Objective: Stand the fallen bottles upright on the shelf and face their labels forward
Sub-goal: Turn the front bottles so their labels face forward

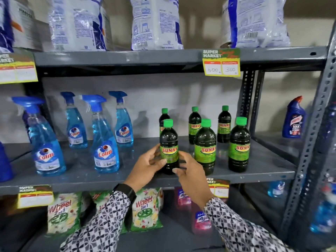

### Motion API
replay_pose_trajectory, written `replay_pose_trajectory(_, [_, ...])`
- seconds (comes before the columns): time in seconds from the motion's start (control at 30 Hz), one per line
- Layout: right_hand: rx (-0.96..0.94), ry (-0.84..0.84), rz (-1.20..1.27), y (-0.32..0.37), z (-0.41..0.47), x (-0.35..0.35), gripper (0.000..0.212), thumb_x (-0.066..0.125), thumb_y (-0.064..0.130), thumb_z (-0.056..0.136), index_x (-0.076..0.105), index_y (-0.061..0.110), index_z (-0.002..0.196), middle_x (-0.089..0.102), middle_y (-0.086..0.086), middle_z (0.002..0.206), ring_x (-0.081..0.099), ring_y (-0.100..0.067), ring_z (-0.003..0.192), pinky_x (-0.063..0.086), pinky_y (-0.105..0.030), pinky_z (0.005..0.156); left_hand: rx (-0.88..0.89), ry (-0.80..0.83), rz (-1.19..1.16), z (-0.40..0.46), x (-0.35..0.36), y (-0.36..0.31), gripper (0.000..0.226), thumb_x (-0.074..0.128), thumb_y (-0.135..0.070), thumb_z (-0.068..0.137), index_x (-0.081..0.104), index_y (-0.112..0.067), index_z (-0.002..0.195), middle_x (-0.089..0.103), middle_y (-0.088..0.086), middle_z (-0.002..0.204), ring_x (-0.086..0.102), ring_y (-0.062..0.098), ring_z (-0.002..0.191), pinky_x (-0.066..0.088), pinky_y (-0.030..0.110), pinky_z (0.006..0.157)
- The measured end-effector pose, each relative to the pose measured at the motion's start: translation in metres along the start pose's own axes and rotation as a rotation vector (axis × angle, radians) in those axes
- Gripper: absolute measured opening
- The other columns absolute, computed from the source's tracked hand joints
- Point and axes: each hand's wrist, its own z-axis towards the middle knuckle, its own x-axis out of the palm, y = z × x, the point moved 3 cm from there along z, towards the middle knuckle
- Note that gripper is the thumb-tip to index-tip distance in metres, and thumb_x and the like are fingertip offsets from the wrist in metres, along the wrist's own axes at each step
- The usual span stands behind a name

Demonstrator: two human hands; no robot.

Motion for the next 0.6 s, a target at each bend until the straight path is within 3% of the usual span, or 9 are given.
replay_pose_trajectory(0.1, [0.043,0.018,0.077,-0.001,0.005,0.002,0.054,0.079,0.01,0.091,0.054,0.029,0.135,0.066,0.019,0.119,0.066,0.0,0.11,0.055,-0.033,0.106,0.011,0.011,-0.021,-0.002,-0.006,0.006,0.069,0.073,-0.009,0.091,0.044,-0.029,0.15,0.066,-0.013,0.135,0.064,0.003,0.124,0.048,0.029,0.11])
replay_pose_trajectory(0.2, [0.089,0.057,0.156,-0.002,0.009,0.005,0.056,0.081,0.005,0.089,0.051,0.022,0.133,0.062,0.025,0.114,0.064,0.014,0.105,0.055,-0.029,0.106,0.025,0.017,-0.034,-0.007,-0.005,0.009,0.074,0.075,-0.004,0.088,0.043,-0.037,0.145,0.065,-0.022,0.131,0.064,0.0,0.123,0.05,0.016,0.101])
replay_pose_trajectory(0.3, [0.085,0.023,0.197,-0.005,0.008,0.009,0.058,0.083,0.002,0.086,0.053,0.024,0.13,0.067,0.015,0.122,0.07,-0.004,0.114,0.058,-0.034,0.105,0.035,-0.014,-0.015,-0.009,-0.004,0.012,0.074,0.076,-0.006,0.087,0.043,-0.044,0.141,0.064,-0.025,0.129,0.063,-0.005,0.121,0.048,0.008,0.095])
replay_pose_trajectory(0.4, [0.079,-0.005,0.209,-0.007,0.008,0.01,0.057,0.083,0.003,0.086,0.054,0.027,0.128,0.068,0.016,0.122,0.071,-0.004,0.114,0.059,-0.034,0.103,0.032,-0.023,-0.006,-0.008,-0.005,0.015,0.076,0.078,-0.011,0.087,0.04,-0.044,0.143,0.062,-0.025,0.131,0.063,-0.007,0.12,0.048,0.009,0.099])
replay_pose_trajectory(0.6, [0.054,0.024,0.189,-0.003,0.005,0.01,0.06,0.08,0.003,0.09,0.051,0.026,0.137,0.061,0.026,0.122,0.063,0.013,0.112,0.054,-0.025,0.107,0.012,-0.017,0.0,-0.01,-0.004,0.016,0.078,0.078,-0.012,0.086,0.041,-0.03,0.153,0.064,-0.018,0.136,0.063,-0.002,0.123,0.048,0.021,0.108])
